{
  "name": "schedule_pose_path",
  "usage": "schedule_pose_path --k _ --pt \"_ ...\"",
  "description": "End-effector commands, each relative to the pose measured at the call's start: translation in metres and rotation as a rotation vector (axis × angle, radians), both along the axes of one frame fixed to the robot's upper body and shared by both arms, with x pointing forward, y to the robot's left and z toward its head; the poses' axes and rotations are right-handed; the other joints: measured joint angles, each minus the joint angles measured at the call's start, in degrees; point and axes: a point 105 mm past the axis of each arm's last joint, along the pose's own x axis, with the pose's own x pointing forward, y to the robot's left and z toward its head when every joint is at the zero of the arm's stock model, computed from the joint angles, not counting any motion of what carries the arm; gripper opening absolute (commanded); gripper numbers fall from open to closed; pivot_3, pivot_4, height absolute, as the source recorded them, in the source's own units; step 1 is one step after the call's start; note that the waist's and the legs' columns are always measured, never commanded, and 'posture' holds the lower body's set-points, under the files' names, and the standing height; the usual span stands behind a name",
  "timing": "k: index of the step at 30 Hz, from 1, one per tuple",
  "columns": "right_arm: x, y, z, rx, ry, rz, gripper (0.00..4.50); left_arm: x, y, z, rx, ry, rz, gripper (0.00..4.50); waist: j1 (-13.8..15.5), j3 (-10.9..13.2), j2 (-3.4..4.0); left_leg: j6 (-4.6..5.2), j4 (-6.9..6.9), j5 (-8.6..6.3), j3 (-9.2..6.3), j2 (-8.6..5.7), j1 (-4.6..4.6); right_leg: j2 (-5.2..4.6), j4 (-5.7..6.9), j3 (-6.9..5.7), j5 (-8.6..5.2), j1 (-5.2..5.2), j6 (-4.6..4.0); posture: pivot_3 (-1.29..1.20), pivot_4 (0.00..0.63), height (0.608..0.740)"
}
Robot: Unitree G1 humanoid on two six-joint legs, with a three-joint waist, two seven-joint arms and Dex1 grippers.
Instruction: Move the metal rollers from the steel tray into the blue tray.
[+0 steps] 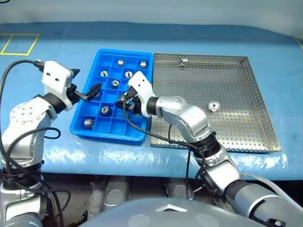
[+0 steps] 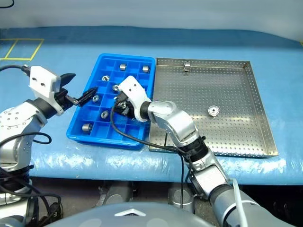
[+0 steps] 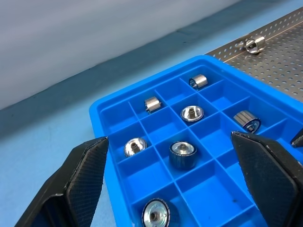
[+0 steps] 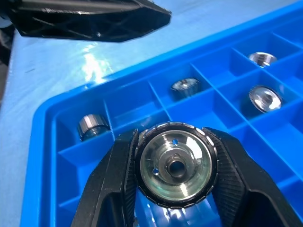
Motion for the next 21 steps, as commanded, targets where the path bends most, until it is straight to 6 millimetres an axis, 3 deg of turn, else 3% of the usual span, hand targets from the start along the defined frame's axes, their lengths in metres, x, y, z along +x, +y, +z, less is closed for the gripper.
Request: schedule_pose_path --k 1,9,15,21 --pt "0.012 0.005 0.003 0.007 -0.036 -0.006 1.72 -0.007 0.0 0.014 0.001 -0.056 0.009 4.5 0.6 0.0 -0.01 -0.03 -0.01 0.01 -0.01 0.0 0.01 0.0 0.0 -0.02 0.0 0.0 0.0 0.12 0.15 0.74" --pt "0.04 -0.008 -0.007 -0.027 -0.041 -0.104 1.72 -0.011 -0.008 0.008 -0.031 -0.038 0.009 4.5 1.9 0.0 -0.03 -0.19 -0.1 0.11 -0.05 0.0 0.03 0.0 0.01 -0.07 -0.01 -0.01 -0.03 0.13 0.15 0.74" --pt "0.05 -0.014 -0.011 -0.03 -0.027 -0.144 1.72 -0.008 -0.017 0.008 -0.037 -0.036 -0.014 4.5 1.9 0.0 -0.04 -0.22 -0.14 0.13 -0.05 0.0 0.04 0.0 0.01 -0.07 -0.01 -0.02 -0.04 0.12 0.15 0.74" --pt "0.049 -0.016 -0.002 -0.003 -0.07 -0.163 3.75 -0.006 -0.021 0.007 -0.042 -0.028 -0.025 4.5 1.8 0.0 -0.04 -0.22 -0.18 0.13 -0.05 0.0 0.03 0.0 0.01 -0.07 -0.01 -0.03 -0.05 0.11 0.15 0.74"
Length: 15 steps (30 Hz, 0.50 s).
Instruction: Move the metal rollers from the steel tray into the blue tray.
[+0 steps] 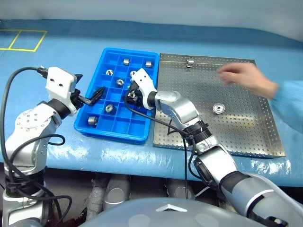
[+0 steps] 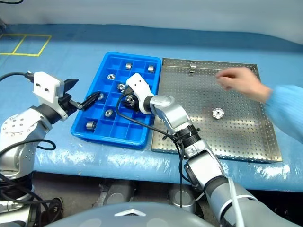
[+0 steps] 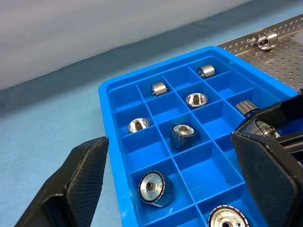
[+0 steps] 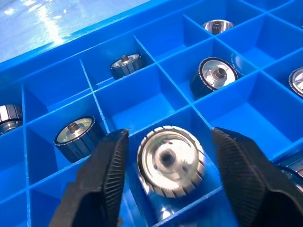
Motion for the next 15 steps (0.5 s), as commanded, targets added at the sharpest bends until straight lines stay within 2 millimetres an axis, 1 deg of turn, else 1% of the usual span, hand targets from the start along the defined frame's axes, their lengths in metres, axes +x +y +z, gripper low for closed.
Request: schedule_pose_path --k 1,3,4,6,8,9,10,12,15 --pt "0.001 0.004 0.029 0.073 -0.094 -0.011 4.02 0.0 -0.008 0.013 -0.002 -0.05 -0.028 4.5 0.0 0.0 0.0 0.0 0.0 0.0 0.0 0.0 0.0 0.0 0.0 0.0 0.0 0.0 0.0 0.1 0.15 0.74" --pt "0.0 -0.002 0.034 0.104 -0.102 -0.042 4.02 0.001 -0.012 0.01 -0.003 -0.041 -0.041 4.5 0.0 0.0 0.0 0.0 0.0 0.0 0.0 0.0 0.0 0.0 0.0 0.0 0.0 0.0 0.0 0.09 0.15 0.74" --pt "0.001 -0.008 0.038 0.119 -0.121 -0.077 4.02 0.002 -0.015 0.009 -0.009 -0.037 -0.051 4.5 0.0 0.0 0.0 -0.01 0.0 0.0 0.0 0.0 0.0 0.0 0.0 0.0 0.0 0.0 0.0 0.09 0.15 0.74" --pt "0.005 -0.027 0.045 0.114 -0.175 -0.181 4.02 0.003 -0.023 0.009 -0.023 -0.034 -0.08 4.5 0.1 0.0 0.0 -0.01 0.01 0.0 -0.01 0.0 -0.02 -0.01 -0.01 -0.01 0.0 0.01 0.0 0.08 0.15 0.74" --pt "0.005 -0.055 0.046 0.086 -0.206 -0.318 4.02 0.003 -0.033 0.007 -0.035 -0.029 -0.116 4.5 0.3 0.0 -0.01 -0.01 0.02 0.0 -0.01 -0.04 -0.03 -0.05 -0.02 -0.01 0.0 0.01 0.0 0.07 0.15 0.74" --pt "0.003 -0.065 0.044 0.071 -0.21 -0.36 4.02 0.004 -0.037 0.006 -0.039 -0.027 -0.129 4.5 0.3 0.0 -0.02 -0.01 0.02 0.0 -0.02 -0.08 -0.04 -0.09 -0.02 -0.02 0.0 0.01 0.0 0.05 0.15 0.74" --pt "-0.001 -0.08 0.041 0.048 -0.213 -0.416 4.02 0.004 -0.041 0.005 -0.044 -0.023 -0.144 4.5 0.2 0.0 -0.02 -0.01 0.02 0.0 -0.01 -0.09 -0.04 -0.11 -0.03 -0.01 0.0 0.02 0.0 0.05 0.15 0.74" --pt "-0.012 -0.111 0.035 0.027 -0.196 -0.523 4.02 0.007 -0.049 0.001 -0.054 -0.01 -0.172 4.5 0.2 0.0 -0.04 -0.01 0.03 0.0 -0.01 -0.12 -0.06 -0.13 -0.06 -0.02 -0.01 0.03 0.0 0.02 0.15 0.74" --pt "-0.031 -0.147 0.029 -0.017 -0.179 -0.645 4.02 0.01 -0.058 -0.003 -0.066 0.006 -0.207 4.5 -0.5 0.0 -0.04 0.0 0.01 0.0 -0.01 -0.11 -0.06 -0.13 -0.06 -0.01 -0.02 0.02 -0.03 -0.03 0.15 0.74"
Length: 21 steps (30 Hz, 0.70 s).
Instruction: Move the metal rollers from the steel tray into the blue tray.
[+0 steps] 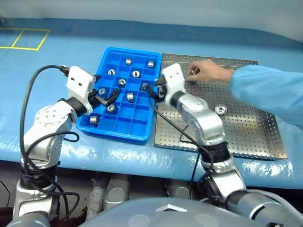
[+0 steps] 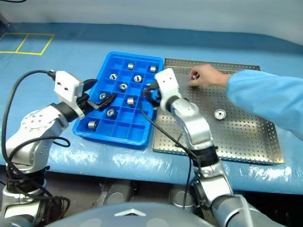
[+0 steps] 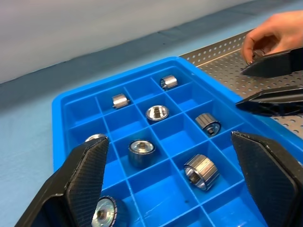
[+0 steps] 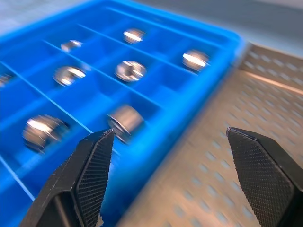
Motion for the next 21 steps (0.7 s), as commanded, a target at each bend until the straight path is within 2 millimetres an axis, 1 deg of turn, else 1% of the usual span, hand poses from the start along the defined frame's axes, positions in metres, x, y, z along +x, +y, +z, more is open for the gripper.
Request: schedule_pose_path --k 1,4,6,9,11,13,16,18,21 --pt "-0.018 -0.034 0.018 -0.02 -0.052 -0.133 4.02 0.004 -0.013 0.006 -0.013 -0.027 -0.06 4.5 -0.6 0.0 0.01 0.0 0.01 0.0 0.02 0.0 0.01 0.0 0.01 0.01 0.0 0.0 0.0 -0.04 0.15 0.74" --pt "-0.03 -0.052 0.015 -0.035 -0.03 -0.209 4.02 0.01 -0.023 0.005 -0.016 -0.025 -0.099 4.5 -2.0 0.0 0.01 0.0 0.06 0.01 0.06 0.04 0.04 0.03 0.04 0.02 -0.01 0.0 0.01 -0.08 0.15 0.74" --pt "-0.034 -0.057 0.012 -0.032 -0.012 -0.228 4.02 0.013 -0.028 0.004 -0.018 -0.025 -0.122 4.5 -2.8 0.0 0.01 0.01 0.11 0.01 0.08 0.06 0.06 0.04 0.07 0.03 -0.14 0.02 0.24 -0.1 0.15 0.74" --pt "-0.034 -0.06 0.005 -0.025 0.014 -0.25 4.02 0.016 -0.035 0.004 -0.021 -0.024 -0.152 4.5 -3.7 0.0 0.01 0.01 0.13 0.01 0.11 0.06 0.11 0.05 0.1 0.06 -0.14 0.06 0.26 -0.13 0.15 0.74" --pt "-0.031 -0.063 0.002 -0.027 0.019 -0.265 4.02 0.018 -0.039 0.005 -0.021 -0.028 -0.17 4.5 -4.0 0.0 0.01 0.01 0.13 0.02 0.12 0.06 0.11 0.05 0.11 0.07 -0.14 0.06 0.26 -0.13 0.15 0.74" --pt "-0.026 -0.07 -0.001 -0.05 0.022 -0.295 4.02 0.019 -0.042 0.005 -0.022 -0.032 -0.178 4.5 -4.3 0.0 0.01 0.02 0.14 0.02 0.12 0.06 0.09 0.05 0.1 0.08 -0.14 0.06 0.26 -0.13 0.15 0.74" --pt "-0.018 -0.076 -0.006 -0.033 0.03 -0.308 4.02 0.018 -0.045 0.005 -0.027 -0.033 -0.191 4.5 -4.5 0.0 0.01 0.02 0.14 0.01 0.12 0.04 0.07 0.04 0.09 0.1 -0.11 0.06 0.21 -0.13 0.15 0.74" --pt "-0.012 -0.073 -0.004 0.007 0.021 -0.29 4.02 0.018 -0.046 0.003 -0.026 -0.028 -0.191 4.5 -4.7 0.0 0.01 0.03 0.13 0.01 0.11 0.04 0.08 0.04 0.09 0.1 -0.11 0.06 0.21 -0.12 0.15 0.74" --pt "0.003 -0.063 0.0 0.028 0.009 -0.228 4.02 0.016 -0.045 0.0 -0.024 -0.019 -0.188 4.5 -5.3 0.0 0.0 0.03 0.13 0.01 0.12 0.04 0.09 0.05 0.1 0.1 -0.11 0.06 0.21 -0.1 0.15 0.74"
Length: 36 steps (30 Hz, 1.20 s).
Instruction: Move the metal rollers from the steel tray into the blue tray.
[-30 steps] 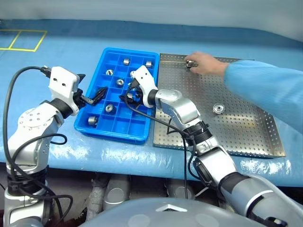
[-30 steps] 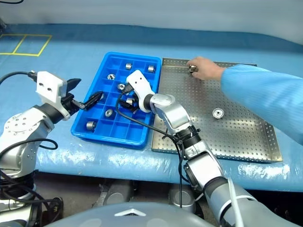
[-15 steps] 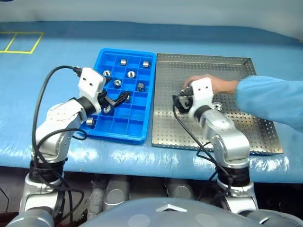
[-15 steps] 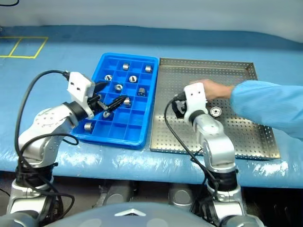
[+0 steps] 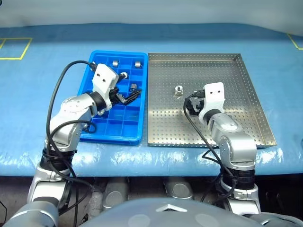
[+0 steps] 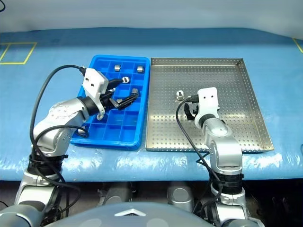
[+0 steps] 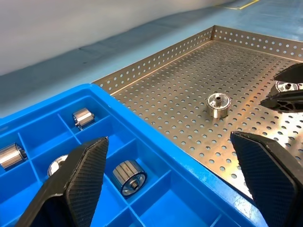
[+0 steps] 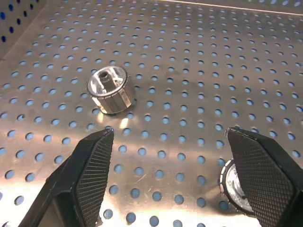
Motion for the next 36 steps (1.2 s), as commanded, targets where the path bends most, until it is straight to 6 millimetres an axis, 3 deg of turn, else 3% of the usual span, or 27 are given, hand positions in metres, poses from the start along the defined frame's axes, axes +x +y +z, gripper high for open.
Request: schedule_pose_path --k 1,7,13,18,26,33,36 --pt "0.018 0.012 0.017 0.024 -0.074 0.07 4.02 -0.002 -0.002 0.007 0.0 -0.042 -0.006 4.5 -0.3 0.0 0.0 0.0 0.01 0.0 0.01 0.0 0.01 0.0 0.0 0.01 0.01 0.0 0.02 -0.09 0.15 0.74" --pt "0.041 0.033 0.024 0.035 -0.1 0.151 4.02 -0.005 0.003 0.006 0.011 -0.038 0.019 4.5 0.0 0.0 0.0 0.02 0.0 0.01 -0.02 0.0 0.0 0.01 0.04 0.0 0.12 0.01 -0.17 -0.05 0.15 0.74" --pt "0.059 0.047 0.007 0.081 -0.043 0.194 4.02 -0.009 0.005 0.003 0.014 -0.032 0.033 4.5 1.2 0.0 0.0 0.02 -0.01 0.01 -0.03 -0.01 0.01 0.01 0.03 0.0 0.13 0.01 -0.18 -0.01 0.15 0.74" --pt "0.069 0.042 -0.018 0.008 0.015 0.163 4.02 -0.01 0.007 0.004 0.017 -0.033 0.044 4.5 1.9 0.0 0.0 0.02 0.01 0.01 -0.01 -0.02 0.03 0.01 0.03 0.01 0.13 0.03 -0.18 0.0 0.15 0.74" --pt "0.067 0.035 -0.027 0.02 0.033 0.133 4.02 -0.011 0.008 0.003 0.023 -0.031 0.052 4.5 2.2 0.0 0.0 0.02 -0.02 0.01 -0.03 -0.01 0.02 0.01 0.04 0.0 0.14 0.01 -0.19 0.0 0.15 0.74" --pt "0.061 0.03 -0.019 0.022 0.009 0.096 1.88 -0.008 0.007 0.005 0.02 -0.035 0.047 4.5 2.3 0.0 0.0 0.02 -0.01 0.01 -0.03 -0.01 0.02 0.01 0.04 0.0 0.13 0.02 -0.19 -0.03 0.15 0.74" --pt "0.056 0.029 -0.017 0.023 0.0 0.085 1.88 -0.007 0.006 0.006 0.02 -0.036 0.044 4.5 2.3 0.0 0.0 0.02 -0.01 0.01 -0.03 -0.01 0.02 0.01 0.04 0.0 0.13 0.01 -0.19 -0.03 0.15 0.74"
